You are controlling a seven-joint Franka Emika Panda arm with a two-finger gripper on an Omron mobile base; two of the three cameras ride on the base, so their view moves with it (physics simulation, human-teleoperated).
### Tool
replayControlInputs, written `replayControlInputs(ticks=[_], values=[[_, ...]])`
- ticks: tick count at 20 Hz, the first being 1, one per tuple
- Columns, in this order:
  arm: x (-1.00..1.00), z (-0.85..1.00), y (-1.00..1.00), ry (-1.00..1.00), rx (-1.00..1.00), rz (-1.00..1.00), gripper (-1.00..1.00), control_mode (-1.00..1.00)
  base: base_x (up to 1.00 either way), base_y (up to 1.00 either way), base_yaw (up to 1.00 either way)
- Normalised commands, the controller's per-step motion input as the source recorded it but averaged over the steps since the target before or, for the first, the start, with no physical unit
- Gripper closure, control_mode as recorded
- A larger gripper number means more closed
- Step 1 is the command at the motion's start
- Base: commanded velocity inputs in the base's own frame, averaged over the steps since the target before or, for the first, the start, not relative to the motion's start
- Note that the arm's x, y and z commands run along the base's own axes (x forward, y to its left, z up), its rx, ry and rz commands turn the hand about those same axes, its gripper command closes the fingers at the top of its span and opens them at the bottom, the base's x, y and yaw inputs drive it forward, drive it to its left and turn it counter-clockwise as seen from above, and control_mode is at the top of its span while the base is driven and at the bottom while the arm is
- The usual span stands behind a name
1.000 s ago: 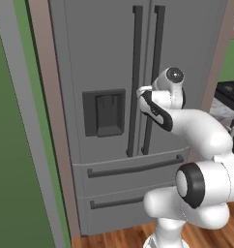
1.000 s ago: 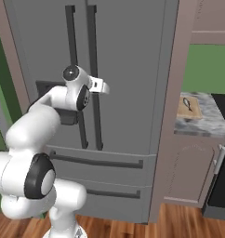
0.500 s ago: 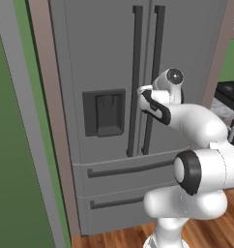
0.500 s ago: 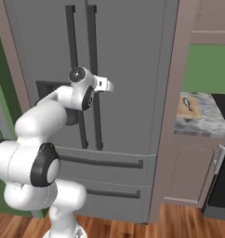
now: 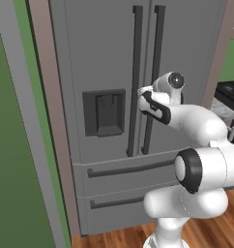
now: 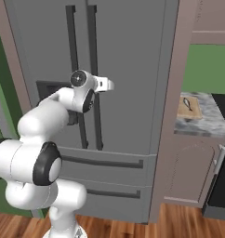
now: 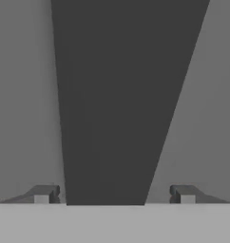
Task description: Retrieve a lemon from the fridge and place it on the cutting board with the fish.
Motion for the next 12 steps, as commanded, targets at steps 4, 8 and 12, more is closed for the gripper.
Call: replayControlInputs(ticks=[4, 8, 12], values=[[0.34, 0.00, 0.00, -0.09, 0.00, 0.00, 1.00, -1.00, 0.00, 0.00, 0.00], [0.18, 0.04, 0.00, -0.01, 0.00, 0.00, 1.00, -1.00, 0.00, 0.00, 0.00], [-0.15, 0.25, -0.17, 0.00, 0.00, -0.03, 1.00, -1.00, 0.00, 0.00, 0.00]])
